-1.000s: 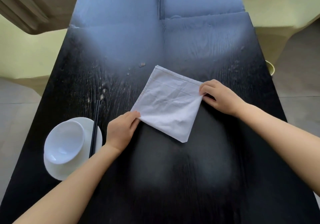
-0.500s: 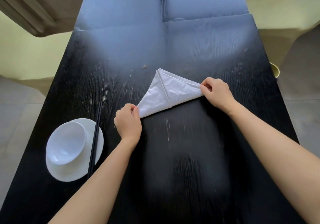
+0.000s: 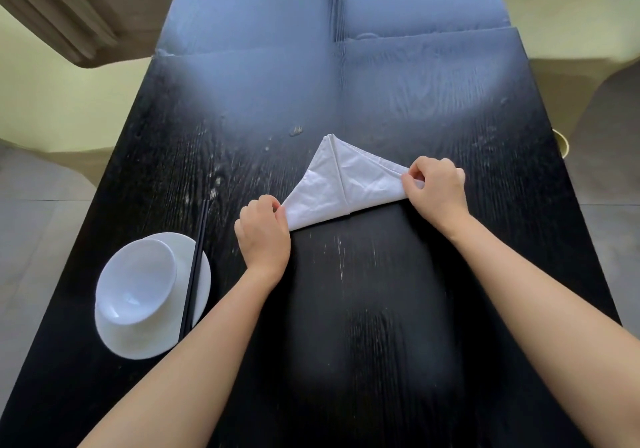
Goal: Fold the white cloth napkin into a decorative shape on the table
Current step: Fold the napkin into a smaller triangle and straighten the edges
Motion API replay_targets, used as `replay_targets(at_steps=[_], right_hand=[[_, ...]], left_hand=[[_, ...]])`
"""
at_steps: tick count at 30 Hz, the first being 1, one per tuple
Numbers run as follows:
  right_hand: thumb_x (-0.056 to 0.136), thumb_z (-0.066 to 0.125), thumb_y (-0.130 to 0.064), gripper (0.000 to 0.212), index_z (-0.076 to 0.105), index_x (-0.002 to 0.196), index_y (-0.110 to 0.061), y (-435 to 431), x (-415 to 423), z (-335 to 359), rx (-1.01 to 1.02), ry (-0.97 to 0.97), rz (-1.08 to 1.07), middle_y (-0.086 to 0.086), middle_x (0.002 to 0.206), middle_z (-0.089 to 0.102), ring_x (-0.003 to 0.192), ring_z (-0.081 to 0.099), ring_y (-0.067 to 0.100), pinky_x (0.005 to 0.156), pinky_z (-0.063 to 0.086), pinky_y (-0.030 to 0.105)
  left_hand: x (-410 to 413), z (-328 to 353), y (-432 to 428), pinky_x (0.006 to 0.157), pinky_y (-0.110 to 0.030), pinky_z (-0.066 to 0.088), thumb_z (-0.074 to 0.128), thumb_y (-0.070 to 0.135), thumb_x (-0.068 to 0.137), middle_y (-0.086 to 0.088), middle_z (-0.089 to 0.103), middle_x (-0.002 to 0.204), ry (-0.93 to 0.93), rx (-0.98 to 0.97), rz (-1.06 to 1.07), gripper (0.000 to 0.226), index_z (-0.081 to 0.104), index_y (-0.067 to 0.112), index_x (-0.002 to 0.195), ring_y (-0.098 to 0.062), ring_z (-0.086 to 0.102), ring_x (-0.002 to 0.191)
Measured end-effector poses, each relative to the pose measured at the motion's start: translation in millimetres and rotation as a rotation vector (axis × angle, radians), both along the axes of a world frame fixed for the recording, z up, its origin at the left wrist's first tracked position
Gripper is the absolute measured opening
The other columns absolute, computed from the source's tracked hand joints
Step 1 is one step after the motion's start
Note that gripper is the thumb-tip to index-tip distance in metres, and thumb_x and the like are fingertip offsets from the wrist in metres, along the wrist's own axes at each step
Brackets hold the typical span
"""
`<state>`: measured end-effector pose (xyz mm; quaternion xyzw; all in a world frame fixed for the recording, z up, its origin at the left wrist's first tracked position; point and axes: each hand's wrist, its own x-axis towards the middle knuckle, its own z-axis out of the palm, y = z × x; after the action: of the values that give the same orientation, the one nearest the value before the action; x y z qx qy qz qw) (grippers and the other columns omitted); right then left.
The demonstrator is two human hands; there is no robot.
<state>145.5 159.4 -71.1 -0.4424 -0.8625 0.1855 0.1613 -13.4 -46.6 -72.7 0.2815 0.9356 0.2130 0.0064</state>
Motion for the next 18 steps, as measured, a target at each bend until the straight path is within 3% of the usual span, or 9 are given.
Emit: replay_targets(at_steps=[3, 5, 8, 10, 13, 18], right_hand=[[0.089, 0.045, -0.024, 0.022, 0.06, 0.089, -0.008, -7.0, -5.9, 1.1, 0.146, -0.038, -0.001, 0.012, 0.089, 0.061, 0.089, 0.049, 0.033, 0.077, 0.03, 0.038], [0.09, 0.037, -0.03, 0.034, 0.062, 0.102, -0.012, -12.4, -17.2, 3.5, 0.158, 0.009, 0.087, 0.009, 0.1, 0.063, 0.099, 0.051, 0.032, 0.084, 0.031, 0.039], [0.092, 0.03, -0.032, 0.048, 0.057, 0.124, -0.008, -17.5, -46.5, 3.7, 0.106, 0.004, 0.339, 0.012, 0.126, 0.061, 0.118, 0.053, 0.033, 0.101, 0.036, 0.044], [0.096, 0.026, -0.033, 0.051, 0.041, 0.138, -0.008, -20.0, -64.0, 0.7, 0.074, -0.119, 0.497, 0.011, 0.146, 0.042, 0.136, 0.037, 0.03, 0.113, 0.024, 0.043], [0.101, 0.024, -0.029, 0.051, 0.011, 0.148, -0.016, -17.5, -78.4, -6.7, 0.06, -0.282, 0.596, -0.003, 0.158, 0.01, 0.146, 0.005, 0.017, 0.118, 0.0, 0.034], [0.1, 0.018, -0.031, 0.053, 0.002, 0.149, -0.017, -14.2, -79.7, -7.7, 0.125, -0.38, 0.633, -0.005, 0.159, 0.0, 0.146, -0.004, 0.014, 0.117, -0.007, 0.033]], left_hand=[[6.5, 8.5, 12.9, 0.093, -0.04, 0.034, 0.047, 0.018, 0.092, -0.012, 0.058, 0.118, 0.04, 0.037, -0.086, 0.032, 0.053, 0.008, 0.122, -0.033, 0.048, 0.11], [13.7, 13.3, 34.0, 0.105, -0.042, 0.03, 0.041, 0.02, 0.093, -0.012, 0.05, 0.136, 0.036, 0.078, -0.235, 0.043, 0.044, 0.009, 0.134, -0.031, 0.043, 0.126], [20.2, 3.7, 59.0, 0.117, -0.041, 0.01, 0.027, 0.027, 0.099, -0.009, 0.018, 0.156, -0.019, -0.14, -0.315, 0.051, 0.018, 0.012, 0.147, -0.023, 0.015, 0.143], [19.3, -11.0, 61.6, 0.117, -0.04, 0.002, 0.017, 0.034, 0.099, -0.006, 0.005, 0.158, -0.027, -0.285, -0.271, 0.055, 0.006, 0.013, 0.148, -0.02, 0.003, 0.145], [19.6, -20.2, 57.5, 0.117, -0.043, 0.003, -0.003, 0.039, 0.09, -0.008, 0.006, 0.158, 0.065, -0.344, -0.234, 0.065, 0.006, 0.012, 0.148, -0.021, 0.005, 0.145], [17.8, -20.4, 64.2, 0.116, -0.043, 0.002, 0.0, 0.032, 0.089, -0.006, 0.012, 0.157, 0.15, -0.279, -0.319, 0.063, 0.01, 0.012, 0.147, -0.023, 0.011, 0.144]])
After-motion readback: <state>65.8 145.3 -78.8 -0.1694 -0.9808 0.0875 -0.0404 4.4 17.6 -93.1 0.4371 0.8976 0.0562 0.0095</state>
